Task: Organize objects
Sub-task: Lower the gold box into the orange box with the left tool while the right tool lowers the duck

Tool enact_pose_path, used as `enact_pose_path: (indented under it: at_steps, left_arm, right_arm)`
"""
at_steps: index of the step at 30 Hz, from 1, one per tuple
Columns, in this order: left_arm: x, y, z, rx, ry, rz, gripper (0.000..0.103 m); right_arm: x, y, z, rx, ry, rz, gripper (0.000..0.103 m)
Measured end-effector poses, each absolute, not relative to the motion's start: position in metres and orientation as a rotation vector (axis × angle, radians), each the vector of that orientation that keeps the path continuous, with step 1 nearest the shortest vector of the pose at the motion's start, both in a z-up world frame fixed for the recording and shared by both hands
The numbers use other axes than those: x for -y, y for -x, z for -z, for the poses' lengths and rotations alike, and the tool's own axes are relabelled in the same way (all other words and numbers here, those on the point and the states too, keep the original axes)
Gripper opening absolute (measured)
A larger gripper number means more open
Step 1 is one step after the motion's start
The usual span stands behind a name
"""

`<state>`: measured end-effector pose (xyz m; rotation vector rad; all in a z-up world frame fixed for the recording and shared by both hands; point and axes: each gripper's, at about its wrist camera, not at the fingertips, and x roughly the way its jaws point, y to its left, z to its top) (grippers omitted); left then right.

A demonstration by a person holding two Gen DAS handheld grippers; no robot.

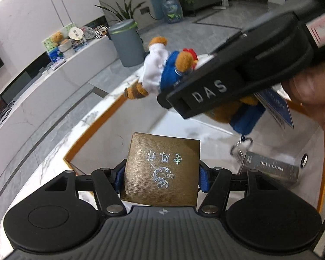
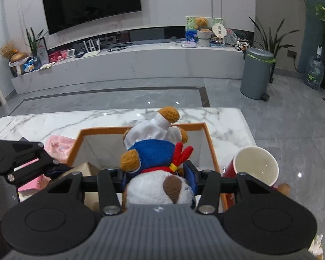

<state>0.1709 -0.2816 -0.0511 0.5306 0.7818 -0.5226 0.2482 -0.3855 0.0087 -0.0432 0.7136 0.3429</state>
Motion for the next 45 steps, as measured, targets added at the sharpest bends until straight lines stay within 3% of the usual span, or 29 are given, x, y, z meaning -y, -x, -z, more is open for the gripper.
enact_pose_path:
  at_steps: [45]
  left_arm:
    - [0.299,-0.185,0.086,-0.988,-0.679,0.517,0.071]
  right_arm:
    - [0.358,-0.272,0.066,-0.972,0.224,-0.301,0.051]
